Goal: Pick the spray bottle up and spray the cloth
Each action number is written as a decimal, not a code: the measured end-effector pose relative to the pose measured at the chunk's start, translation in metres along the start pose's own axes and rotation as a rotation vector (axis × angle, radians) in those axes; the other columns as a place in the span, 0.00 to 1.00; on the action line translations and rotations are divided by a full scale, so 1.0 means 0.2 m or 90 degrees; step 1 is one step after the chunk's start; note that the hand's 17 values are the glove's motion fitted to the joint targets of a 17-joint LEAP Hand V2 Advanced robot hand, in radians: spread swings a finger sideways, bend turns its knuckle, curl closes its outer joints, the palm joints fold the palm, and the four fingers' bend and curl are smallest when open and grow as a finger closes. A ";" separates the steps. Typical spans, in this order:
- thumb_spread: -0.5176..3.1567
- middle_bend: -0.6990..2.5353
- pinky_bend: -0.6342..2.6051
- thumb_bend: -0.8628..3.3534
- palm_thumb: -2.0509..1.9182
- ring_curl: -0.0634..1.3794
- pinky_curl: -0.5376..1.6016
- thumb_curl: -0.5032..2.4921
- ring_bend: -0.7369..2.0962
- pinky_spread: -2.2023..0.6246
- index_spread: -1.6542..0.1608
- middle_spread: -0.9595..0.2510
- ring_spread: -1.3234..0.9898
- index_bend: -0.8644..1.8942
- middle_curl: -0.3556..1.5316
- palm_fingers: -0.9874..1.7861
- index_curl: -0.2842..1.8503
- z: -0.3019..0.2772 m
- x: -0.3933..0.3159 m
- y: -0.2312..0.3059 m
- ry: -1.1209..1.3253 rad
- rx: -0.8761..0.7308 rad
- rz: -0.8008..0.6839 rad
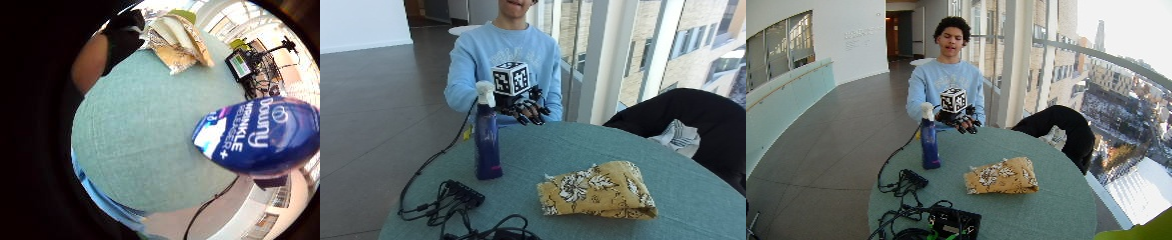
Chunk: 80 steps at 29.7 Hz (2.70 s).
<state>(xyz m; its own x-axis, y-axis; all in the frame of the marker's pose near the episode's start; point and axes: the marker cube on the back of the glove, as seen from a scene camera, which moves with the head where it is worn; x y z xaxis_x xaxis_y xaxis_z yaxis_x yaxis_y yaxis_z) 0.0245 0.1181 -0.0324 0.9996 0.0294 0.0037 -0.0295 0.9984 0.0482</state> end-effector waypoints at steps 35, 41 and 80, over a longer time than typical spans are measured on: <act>0.43 0.30 0.26 0.20 0.68 0.21 0.41 0.27 0.32 0.86 0.68 0.74 0.58 0.37 0.38 0.55 0.27 -0.07 0.76 0.50 -0.581 0.324 0.275; 0.43 0.30 0.26 0.20 0.69 0.22 0.41 0.27 0.33 0.86 0.68 0.74 0.58 0.37 0.38 0.55 0.27 -0.06 0.84 0.36 -0.602 0.317 0.321; 0.36 0.30 0.26 0.20 0.75 0.30 0.41 0.33 0.41 0.86 0.74 0.70 0.55 0.35 0.41 0.72 0.28 -0.31 0.77 -0.17 -0.460 0.262 0.253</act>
<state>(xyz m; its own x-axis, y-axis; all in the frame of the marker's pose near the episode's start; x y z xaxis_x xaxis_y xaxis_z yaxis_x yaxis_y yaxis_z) 0.1790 0.0916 -0.0955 0.6759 0.1911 0.7118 -0.5067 0.8218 0.2606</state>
